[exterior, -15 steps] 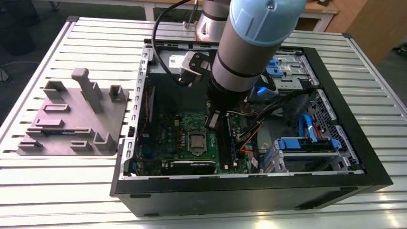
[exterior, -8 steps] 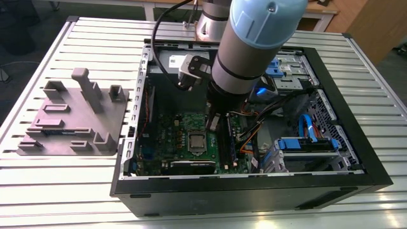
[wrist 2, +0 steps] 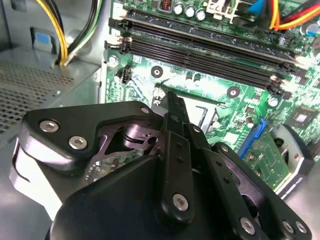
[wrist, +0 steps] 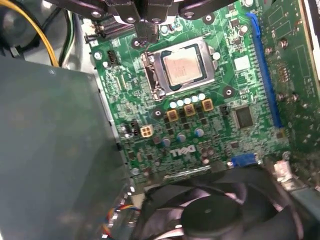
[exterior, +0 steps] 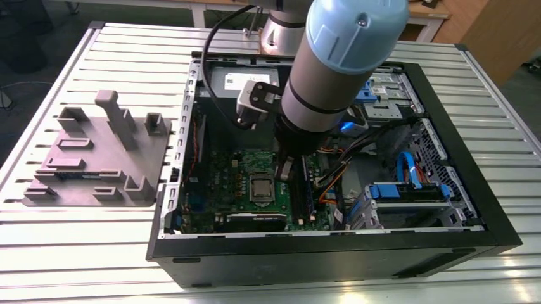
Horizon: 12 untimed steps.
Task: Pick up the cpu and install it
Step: 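Install the first cpu locking lever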
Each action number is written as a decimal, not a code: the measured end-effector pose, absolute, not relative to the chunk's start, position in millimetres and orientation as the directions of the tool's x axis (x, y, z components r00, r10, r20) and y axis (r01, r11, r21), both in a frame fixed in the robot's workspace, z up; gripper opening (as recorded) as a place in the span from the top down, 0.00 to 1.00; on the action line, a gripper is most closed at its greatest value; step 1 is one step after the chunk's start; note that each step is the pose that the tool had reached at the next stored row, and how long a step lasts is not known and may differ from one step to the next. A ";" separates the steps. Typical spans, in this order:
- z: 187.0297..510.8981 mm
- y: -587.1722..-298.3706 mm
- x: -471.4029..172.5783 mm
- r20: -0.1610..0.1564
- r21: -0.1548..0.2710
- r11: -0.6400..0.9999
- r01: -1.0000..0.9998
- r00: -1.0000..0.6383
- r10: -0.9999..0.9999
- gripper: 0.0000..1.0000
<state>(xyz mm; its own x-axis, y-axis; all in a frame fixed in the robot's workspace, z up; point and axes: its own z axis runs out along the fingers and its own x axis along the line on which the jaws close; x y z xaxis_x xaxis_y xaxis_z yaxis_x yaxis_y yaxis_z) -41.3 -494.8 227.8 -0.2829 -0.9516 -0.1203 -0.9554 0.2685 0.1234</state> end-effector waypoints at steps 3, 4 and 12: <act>226.8 -498.3 -41.4 -0.121 0.122 0.253 -0.960 -0.268 -0.956 0.89; 226.7 -499.2 -41.5 -0.119 0.120 0.253 -0.960 -0.267 -0.956 0.89; 223.6 -499.5 -41.5 -0.103 0.116 0.155 -0.981 -0.167 -0.981 0.89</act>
